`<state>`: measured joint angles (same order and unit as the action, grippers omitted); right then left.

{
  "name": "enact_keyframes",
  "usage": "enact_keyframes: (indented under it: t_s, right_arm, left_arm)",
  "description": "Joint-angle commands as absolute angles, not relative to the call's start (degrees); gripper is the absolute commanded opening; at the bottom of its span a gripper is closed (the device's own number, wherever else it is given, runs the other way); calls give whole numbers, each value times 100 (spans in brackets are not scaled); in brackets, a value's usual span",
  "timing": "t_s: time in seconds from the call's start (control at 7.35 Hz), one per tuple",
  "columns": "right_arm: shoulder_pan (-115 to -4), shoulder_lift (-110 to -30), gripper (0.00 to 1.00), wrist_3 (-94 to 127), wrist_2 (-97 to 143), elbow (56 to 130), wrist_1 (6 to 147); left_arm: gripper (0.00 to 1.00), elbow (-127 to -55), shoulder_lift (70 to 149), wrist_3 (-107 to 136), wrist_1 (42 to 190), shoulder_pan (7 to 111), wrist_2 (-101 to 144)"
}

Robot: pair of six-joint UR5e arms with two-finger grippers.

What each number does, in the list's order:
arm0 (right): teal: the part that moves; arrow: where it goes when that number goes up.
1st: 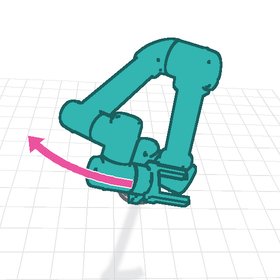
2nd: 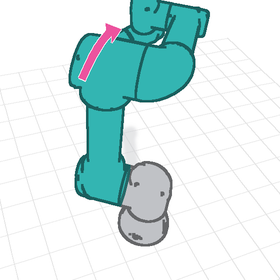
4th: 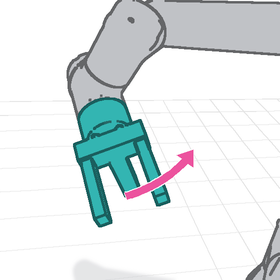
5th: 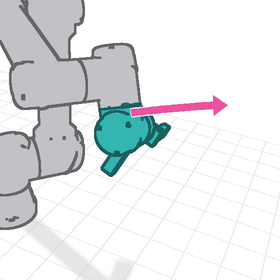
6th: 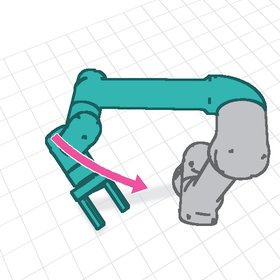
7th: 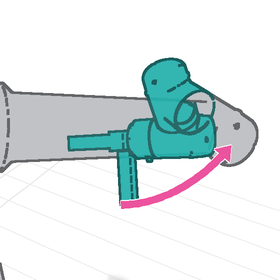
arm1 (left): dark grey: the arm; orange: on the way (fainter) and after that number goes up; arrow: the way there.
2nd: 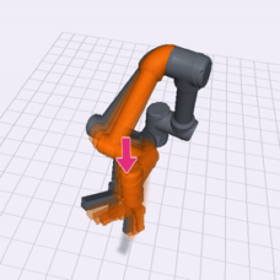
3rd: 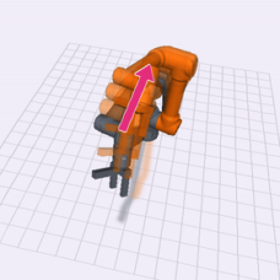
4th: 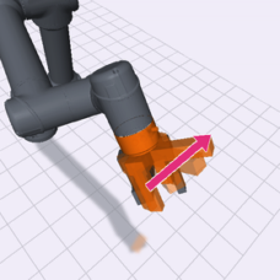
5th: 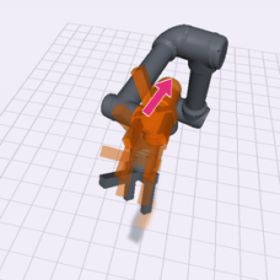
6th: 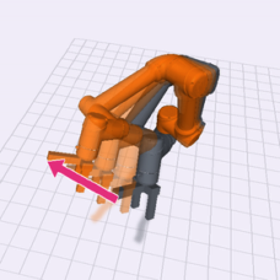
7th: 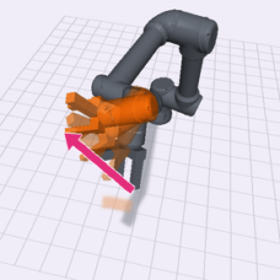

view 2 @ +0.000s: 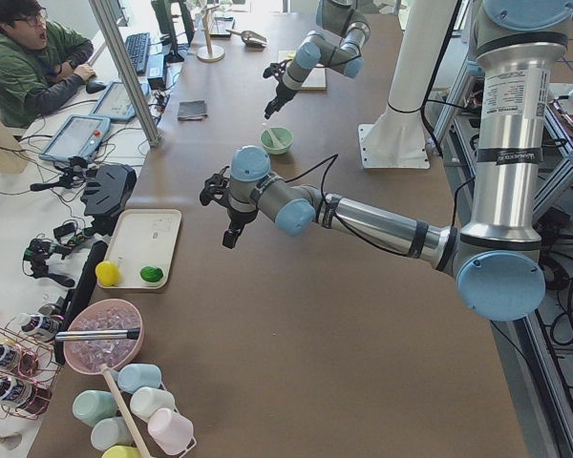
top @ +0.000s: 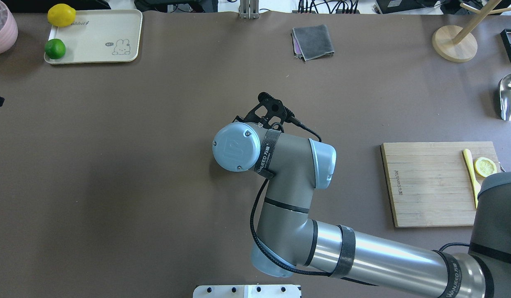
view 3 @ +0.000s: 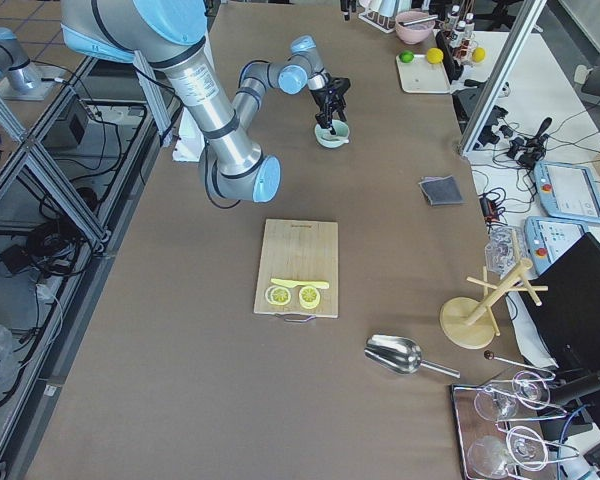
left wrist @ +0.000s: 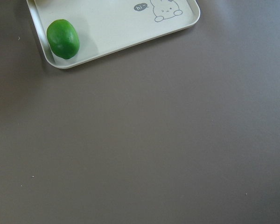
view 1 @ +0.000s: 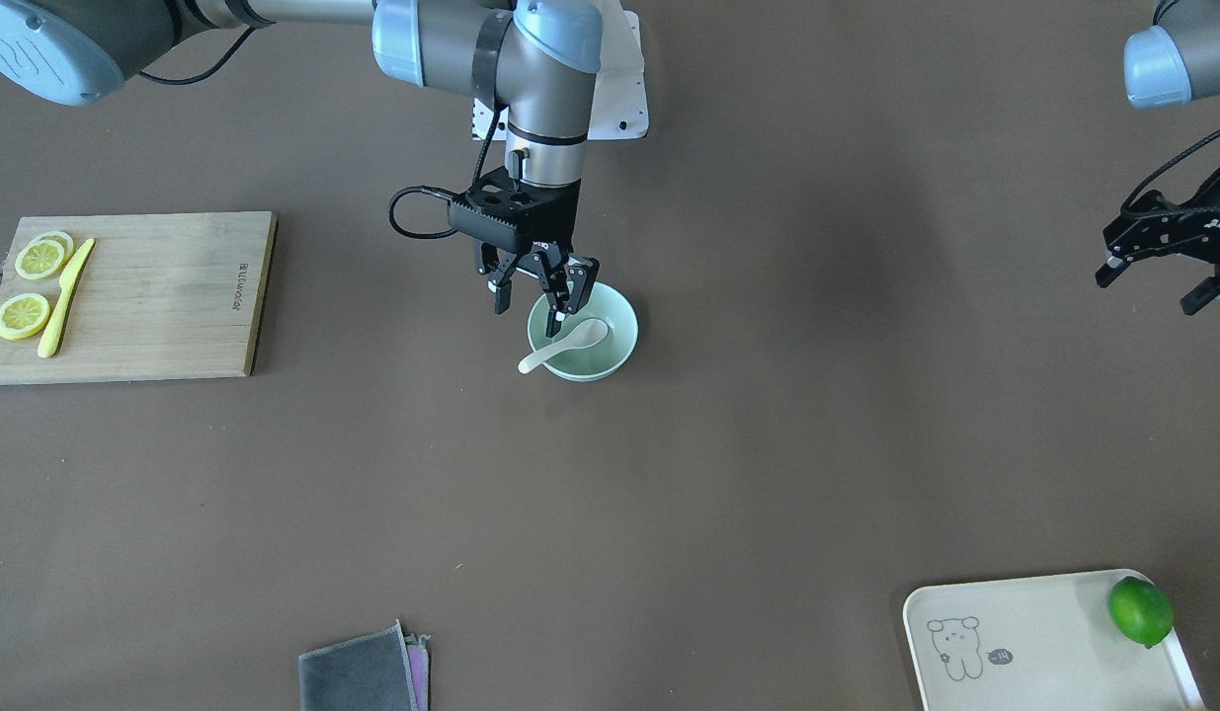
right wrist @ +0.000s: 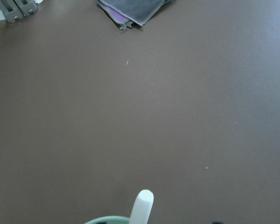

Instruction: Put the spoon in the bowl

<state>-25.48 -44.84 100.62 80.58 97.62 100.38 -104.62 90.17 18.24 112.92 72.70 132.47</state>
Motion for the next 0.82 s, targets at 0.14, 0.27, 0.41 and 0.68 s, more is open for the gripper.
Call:
enact_keyframes:
  t_s: [0.14,0.27,0.41,0.68]
  right_arm:
    - [-4344,-6383,100,6499,10391,11667,10134]
    - [-5055,-6859,100,5338,11059,11837,10134]
    - [-5793,-7299,100,4117,11631,11856,10134]
    - [-6711,-8169,100,2528,11988,11856,10099]
  left_arm:
    - [98,-10424,8982,1740,11215,7347,13236]
    - [98,-10380,8991,1558,11137,7617,13228]
    - [99,-10336,9035,729,10518,8003,13228]
    - [99,-10249,9351,-1135,8979,8671,13210]
